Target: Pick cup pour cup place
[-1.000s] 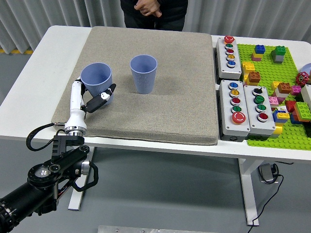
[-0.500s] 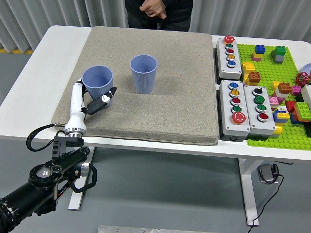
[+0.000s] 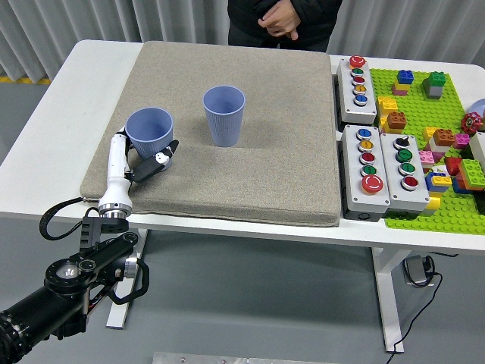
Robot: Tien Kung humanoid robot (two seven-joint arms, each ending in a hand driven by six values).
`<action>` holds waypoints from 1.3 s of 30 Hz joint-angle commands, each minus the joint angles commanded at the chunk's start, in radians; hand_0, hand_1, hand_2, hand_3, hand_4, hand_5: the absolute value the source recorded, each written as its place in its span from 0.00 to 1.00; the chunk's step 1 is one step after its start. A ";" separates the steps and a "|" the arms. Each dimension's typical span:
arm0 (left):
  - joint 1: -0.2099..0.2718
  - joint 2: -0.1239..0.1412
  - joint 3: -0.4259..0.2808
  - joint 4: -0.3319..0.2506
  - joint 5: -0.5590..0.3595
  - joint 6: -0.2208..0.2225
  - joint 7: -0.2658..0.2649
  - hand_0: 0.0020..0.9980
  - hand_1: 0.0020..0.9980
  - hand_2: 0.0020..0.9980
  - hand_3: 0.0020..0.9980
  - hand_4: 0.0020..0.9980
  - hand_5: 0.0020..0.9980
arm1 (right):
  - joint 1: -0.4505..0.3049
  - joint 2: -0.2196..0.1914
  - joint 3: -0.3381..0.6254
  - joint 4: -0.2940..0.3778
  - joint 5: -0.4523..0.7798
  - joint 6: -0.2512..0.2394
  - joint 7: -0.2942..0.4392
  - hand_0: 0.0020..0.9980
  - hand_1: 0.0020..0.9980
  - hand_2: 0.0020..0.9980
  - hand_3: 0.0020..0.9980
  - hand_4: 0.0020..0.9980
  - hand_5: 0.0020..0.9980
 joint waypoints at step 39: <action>0.014 0.006 -0.023 0.004 0.067 -0.052 0.034 0.67 0.69 0.80 0.79 0.91 0.39 | 0.001 0.001 -0.001 0.001 0.001 -0.001 -0.002 0.70 0.69 0.63 0.60 0.05 0.36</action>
